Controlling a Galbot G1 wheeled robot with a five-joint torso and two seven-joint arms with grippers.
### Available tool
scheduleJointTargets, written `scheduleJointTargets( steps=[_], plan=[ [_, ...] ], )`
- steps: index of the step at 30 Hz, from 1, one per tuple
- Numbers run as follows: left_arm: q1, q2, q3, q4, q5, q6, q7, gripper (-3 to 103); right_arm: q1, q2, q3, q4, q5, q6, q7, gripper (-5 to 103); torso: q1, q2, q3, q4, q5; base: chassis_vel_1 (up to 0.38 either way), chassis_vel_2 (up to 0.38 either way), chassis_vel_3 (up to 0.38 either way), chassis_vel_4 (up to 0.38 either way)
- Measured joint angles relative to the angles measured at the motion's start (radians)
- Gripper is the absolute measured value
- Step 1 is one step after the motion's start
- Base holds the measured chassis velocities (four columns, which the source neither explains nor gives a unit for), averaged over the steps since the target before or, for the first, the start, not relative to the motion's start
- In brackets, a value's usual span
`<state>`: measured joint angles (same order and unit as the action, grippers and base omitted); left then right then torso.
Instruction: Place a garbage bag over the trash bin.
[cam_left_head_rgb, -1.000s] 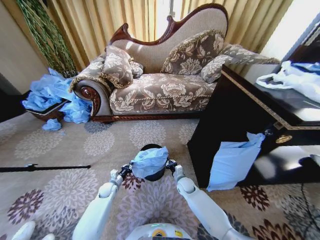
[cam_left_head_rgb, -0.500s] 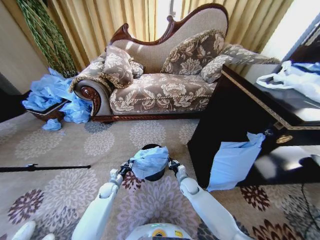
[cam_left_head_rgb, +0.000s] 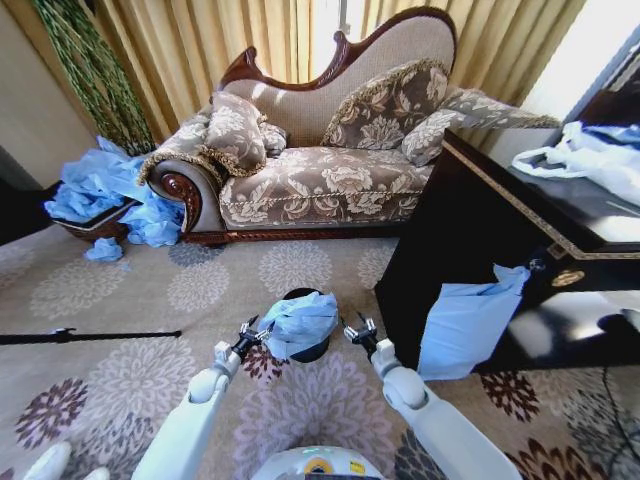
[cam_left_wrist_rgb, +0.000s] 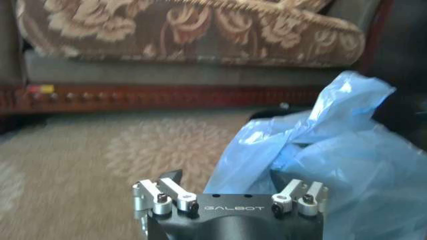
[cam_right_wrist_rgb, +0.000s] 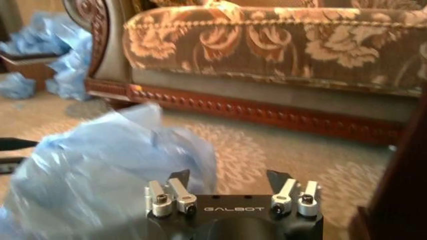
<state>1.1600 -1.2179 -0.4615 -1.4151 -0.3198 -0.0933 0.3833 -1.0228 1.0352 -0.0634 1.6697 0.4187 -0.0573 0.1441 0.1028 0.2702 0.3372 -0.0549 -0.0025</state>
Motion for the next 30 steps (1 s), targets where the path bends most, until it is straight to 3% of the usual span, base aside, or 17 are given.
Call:
scheduleJointTargets(
  steps=[3,8,14,25,30],
  plan=[
    [-0.001,0.014,0.005,-0.037,-0.001,0.018,0.009,99,0.047,-0.022,-0.066,0.004,0.028,-0.018,-0.015,94,0.0,0.0,0.0,0.0,0.0001,0.0,0.0,0.0,0.0],
    [-0.01,0.015,0.006,-0.039,-0.001,0.022,0.009,100,0.114,-0.012,-0.131,-0.035,0.042,-0.024,-0.011,100,0.0,0.0,0.0,-0.0002,0.0001,0.0,0.0,0.0,0.0],
    [-0.001,0.01,0.003,-0.027,-0.007,0.022,0.011,100,0.195,0.005,-0.171,-0.043,0.098,-0.054,0.023,100,0.0,0.0,0.0,-0.0001,-0.0001,0.0,0.0,0.0,0.0],
    [-0.016,-0.002,0.002,0.001,-0.015,0.017,0.019,100,0.324,0.046,-0.245,-0.149,0.139,-0.066,0.006,101,0.0,0.0,0.0,0.0,0.0,0.0,0.0,0.0,0.0],
    [-0.015,-0.003,0.002,0.004,-0.018,0.016,0.025,100,0.39,0.085,-0.263,-0.211,0.148,-0.061,0.007,85,0.0,0.0,0.0,0.0002,0.0,0.0,0.0,0.0,0.0]
  ],
)
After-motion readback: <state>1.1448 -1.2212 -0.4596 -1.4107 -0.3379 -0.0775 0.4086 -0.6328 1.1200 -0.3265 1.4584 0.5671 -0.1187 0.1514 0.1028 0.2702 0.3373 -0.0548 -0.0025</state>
